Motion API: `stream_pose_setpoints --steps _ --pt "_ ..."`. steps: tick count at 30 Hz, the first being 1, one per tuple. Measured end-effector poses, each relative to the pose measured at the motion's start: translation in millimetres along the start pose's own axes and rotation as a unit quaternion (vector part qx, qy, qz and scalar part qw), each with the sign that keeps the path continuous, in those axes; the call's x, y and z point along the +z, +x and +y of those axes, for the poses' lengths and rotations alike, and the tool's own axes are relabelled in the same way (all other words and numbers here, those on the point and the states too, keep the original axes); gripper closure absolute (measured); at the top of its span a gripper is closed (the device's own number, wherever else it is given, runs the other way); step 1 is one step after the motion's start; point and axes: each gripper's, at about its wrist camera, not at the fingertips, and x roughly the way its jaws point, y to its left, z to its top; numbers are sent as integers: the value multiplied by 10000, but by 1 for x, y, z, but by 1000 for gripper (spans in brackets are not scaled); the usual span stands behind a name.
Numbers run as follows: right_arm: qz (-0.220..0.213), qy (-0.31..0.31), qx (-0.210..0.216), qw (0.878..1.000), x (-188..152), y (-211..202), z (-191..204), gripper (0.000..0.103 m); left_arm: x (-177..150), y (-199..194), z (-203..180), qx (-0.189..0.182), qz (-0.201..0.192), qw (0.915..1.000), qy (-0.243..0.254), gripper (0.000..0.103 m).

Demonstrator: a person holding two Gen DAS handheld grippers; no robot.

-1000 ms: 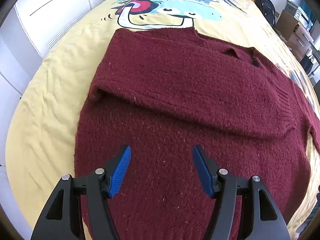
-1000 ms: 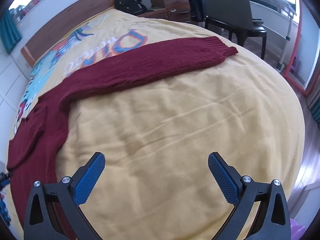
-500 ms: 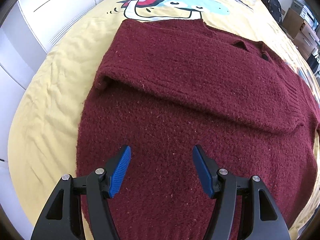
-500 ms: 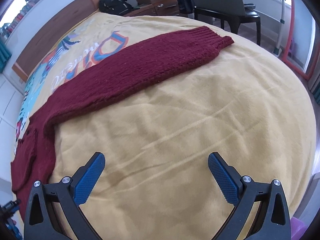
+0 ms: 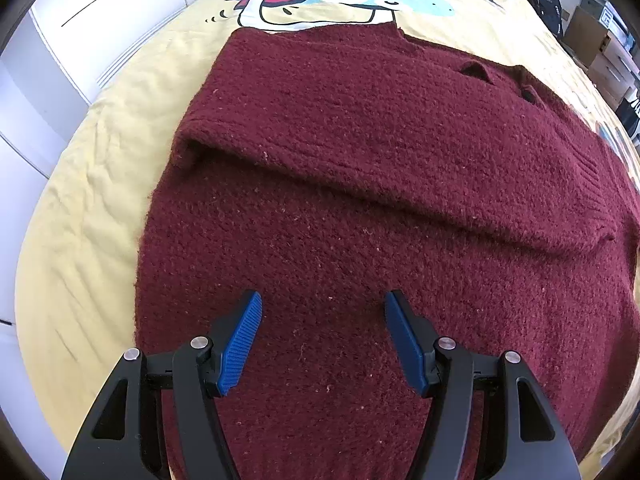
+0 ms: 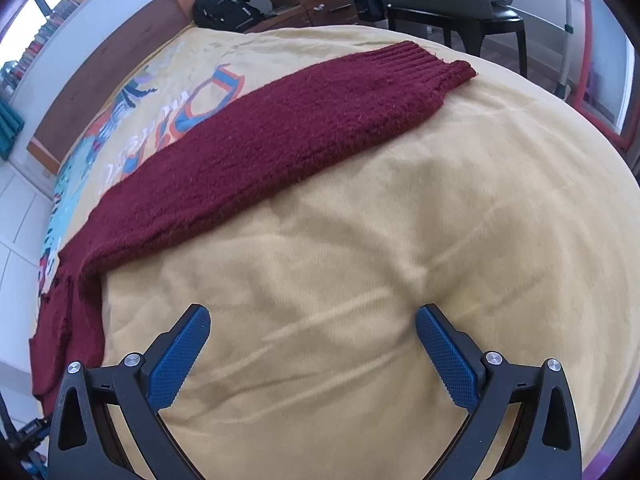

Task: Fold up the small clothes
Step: 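Move the right tool to the other sleeve cuff and close on it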

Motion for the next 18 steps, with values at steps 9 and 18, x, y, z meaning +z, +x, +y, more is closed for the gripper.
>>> stream_pose_setpoints --steps 9,18 --pt "-148 356 285 9989 48 13 -25 0 -5 0 -2 35 -5 10000 18 45" --pt "-214 512 343 9979 100 34 -43 0 -5 0 7 124 -4 9999 -34 45"
